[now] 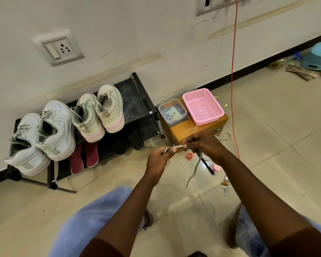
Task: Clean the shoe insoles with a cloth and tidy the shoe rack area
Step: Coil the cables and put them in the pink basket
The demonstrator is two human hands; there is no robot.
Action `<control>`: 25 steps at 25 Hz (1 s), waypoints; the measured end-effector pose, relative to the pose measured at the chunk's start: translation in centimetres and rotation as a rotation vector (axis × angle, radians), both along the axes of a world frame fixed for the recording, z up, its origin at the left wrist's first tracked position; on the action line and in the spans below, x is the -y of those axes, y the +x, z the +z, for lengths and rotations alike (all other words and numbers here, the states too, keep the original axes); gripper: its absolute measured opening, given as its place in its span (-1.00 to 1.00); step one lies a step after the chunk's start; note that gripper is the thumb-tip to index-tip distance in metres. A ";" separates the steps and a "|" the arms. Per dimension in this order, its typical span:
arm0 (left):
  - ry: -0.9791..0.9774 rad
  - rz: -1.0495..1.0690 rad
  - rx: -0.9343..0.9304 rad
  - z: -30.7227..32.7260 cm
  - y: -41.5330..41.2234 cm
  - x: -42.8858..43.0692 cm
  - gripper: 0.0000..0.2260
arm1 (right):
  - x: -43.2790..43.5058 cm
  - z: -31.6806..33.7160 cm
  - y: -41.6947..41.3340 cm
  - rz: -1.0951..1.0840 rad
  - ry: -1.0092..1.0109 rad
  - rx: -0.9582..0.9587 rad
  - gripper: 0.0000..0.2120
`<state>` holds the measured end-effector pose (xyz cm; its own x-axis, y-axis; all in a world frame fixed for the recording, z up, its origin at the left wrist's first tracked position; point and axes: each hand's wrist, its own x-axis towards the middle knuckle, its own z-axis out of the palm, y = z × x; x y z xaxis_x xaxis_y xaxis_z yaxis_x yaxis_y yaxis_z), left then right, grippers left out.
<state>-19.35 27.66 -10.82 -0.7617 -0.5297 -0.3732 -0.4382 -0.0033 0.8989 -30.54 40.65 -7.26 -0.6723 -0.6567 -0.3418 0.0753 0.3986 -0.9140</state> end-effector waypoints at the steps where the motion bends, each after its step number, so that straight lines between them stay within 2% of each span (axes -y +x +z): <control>1: 0.014 0.047 0.016 -0.3 0.1 0.5 -0.89 | -0.3 0.1 -0.4 -0.023 -0.004 0.013 -0.90; 8: 0.121 0.451 0.118 -2.5 1.0 4.2 -0.87 | -3.2 0.9 -2.8 -0.086 -0.001 0.011 -0.85; 11: 0.085 0.552 0.156 -3.1 1.1 4.6 -0.81 | -3.9 0.8 -3.4 -0.092 -0.016 0.005 -0.84; 14: -0.011 0.466 0.056 -2.4 1.0 3.1 -0.74 | -3.2 0.7 -2.8 -0.044 -0.034 -0.012 -0.83; 17: -0.087 0.187 -0.090 -0.5 0.2 1.2 -0.67 | -1.8 0.7 -1.6 -0.002 -0.036 -0.023 -0.81; 21: -0.139 -0.153 -0.096 0.5 -0.6 -1.1 -0.84 | -0.5 0.1 -0.4 0.074 -0.039 -0.038 -0.80; 23: -0.162 -0.139 -0.085 -0.1 -0.4 -1.6 -0.88 | -0.2 -0.3 -0.2 0.086 -0.038 -0.045 -0.80; 25: -0.043 -0.008 -0.050 -0.4 -0.3 -1.5 -0.87 | -0.3 -0.4 -0.3 0.081 -0.028 -0.043 -0.83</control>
